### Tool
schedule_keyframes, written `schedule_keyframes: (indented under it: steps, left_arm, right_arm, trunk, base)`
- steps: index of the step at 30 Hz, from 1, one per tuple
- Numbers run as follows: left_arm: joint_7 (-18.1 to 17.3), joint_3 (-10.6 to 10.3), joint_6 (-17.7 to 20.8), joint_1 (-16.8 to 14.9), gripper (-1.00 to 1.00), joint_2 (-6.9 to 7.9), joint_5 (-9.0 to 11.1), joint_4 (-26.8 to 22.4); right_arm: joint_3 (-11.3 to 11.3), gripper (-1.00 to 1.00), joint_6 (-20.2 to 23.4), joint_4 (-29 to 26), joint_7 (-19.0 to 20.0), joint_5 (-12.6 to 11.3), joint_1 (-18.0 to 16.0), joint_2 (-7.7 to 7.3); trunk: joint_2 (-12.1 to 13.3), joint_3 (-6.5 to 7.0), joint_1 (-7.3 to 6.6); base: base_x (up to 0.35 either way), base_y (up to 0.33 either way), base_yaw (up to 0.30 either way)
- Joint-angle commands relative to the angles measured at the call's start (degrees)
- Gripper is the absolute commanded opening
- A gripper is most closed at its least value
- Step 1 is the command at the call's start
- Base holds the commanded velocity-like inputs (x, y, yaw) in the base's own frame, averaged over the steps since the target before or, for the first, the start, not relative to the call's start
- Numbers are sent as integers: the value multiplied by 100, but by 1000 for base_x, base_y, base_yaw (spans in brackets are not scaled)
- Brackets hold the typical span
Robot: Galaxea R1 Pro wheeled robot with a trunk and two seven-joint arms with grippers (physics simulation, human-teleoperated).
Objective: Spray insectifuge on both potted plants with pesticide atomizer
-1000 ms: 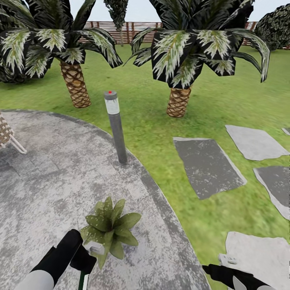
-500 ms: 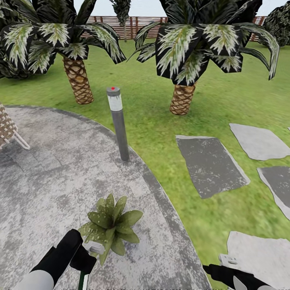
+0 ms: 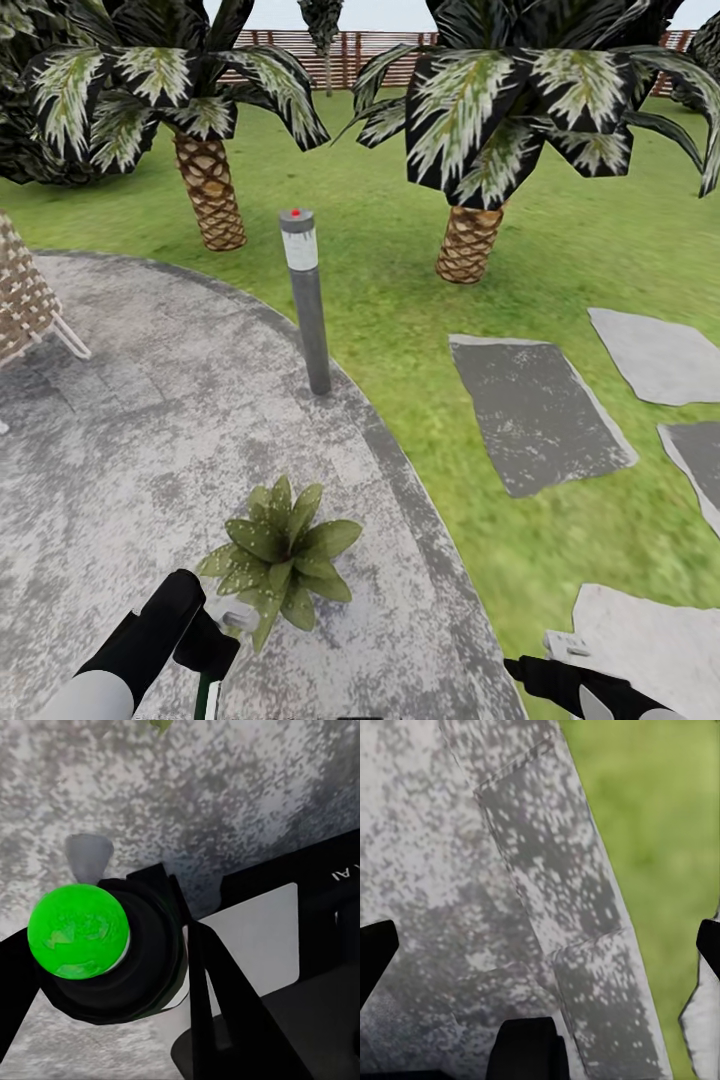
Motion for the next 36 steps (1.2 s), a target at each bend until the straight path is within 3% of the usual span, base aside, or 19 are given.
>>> schedule_keyframes:
  steps: [1, 12, 19, 36]
  left_arm:
    - [-57, -17, 7, -3, -100, 3, -61, -7]
    - [-57, 3, 7, -3, -100, 14, -69, -5]
    - [-49, 9, 7, -10, -100, 45, -92, -13]
    - [-48, 15, 7, -38, -100, 48, -104, -61]
  right_arm:
    - [-11, 100, 25, -5, 24, -48, 0, -4]
    - [-5, 100, 47, -5, 32, -48, 0, 22]
    - [-11, 100, 491, -5, 33, -48, 0, 29]
    - [-11, 100, 509, -5, 33, -48, 0, 17]
  trunk:
    - [-2, -11, -1]
    - [-2, -89, -1]
    - [-2, -109, -1]
    - [-2, -176, -1]
  base:
    - [11, -13, 194]
    - [1, -1, 194]
    - [0, 0, 77]
    - [15, -55, 153]
